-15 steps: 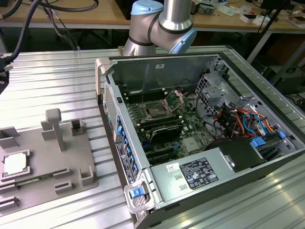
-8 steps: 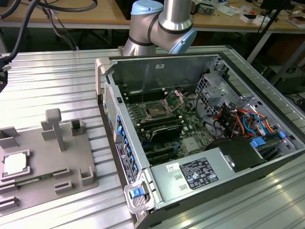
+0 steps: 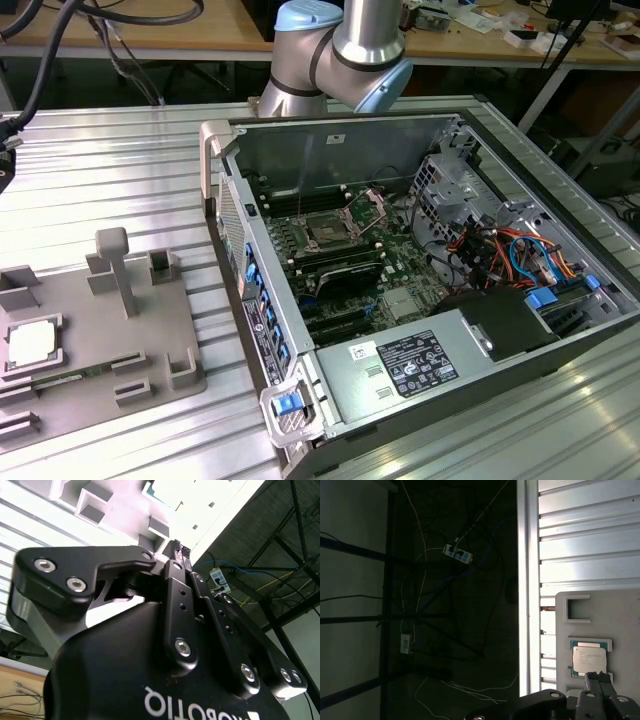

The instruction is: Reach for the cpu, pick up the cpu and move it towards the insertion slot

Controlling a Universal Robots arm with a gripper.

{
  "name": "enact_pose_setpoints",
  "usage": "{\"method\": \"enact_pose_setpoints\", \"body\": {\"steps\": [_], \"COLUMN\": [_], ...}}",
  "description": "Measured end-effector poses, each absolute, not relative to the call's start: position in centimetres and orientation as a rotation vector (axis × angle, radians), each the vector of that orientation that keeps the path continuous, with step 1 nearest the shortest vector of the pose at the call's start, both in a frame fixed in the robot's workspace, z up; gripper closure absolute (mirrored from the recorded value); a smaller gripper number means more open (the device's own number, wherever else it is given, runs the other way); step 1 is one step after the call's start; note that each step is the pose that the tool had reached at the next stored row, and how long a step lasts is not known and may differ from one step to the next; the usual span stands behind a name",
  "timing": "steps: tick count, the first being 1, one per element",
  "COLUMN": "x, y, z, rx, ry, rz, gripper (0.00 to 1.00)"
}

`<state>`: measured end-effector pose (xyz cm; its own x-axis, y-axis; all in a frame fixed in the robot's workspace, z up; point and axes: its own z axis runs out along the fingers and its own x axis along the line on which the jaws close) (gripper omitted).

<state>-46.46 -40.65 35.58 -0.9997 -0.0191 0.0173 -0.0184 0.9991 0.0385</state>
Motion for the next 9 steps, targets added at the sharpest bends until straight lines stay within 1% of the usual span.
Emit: {"method": "enact_pose_setpoints", "body": {"steps": [8,9], "x": [-46.5,-46.5], "y": [-40.6,-40.59], "z": [35.55,35.5], "rx": [0.037,0.043], "ry": [-3.123,-3.122], "rz": [-0.06,-0.06], "gripper": [0.4,0.4]}}
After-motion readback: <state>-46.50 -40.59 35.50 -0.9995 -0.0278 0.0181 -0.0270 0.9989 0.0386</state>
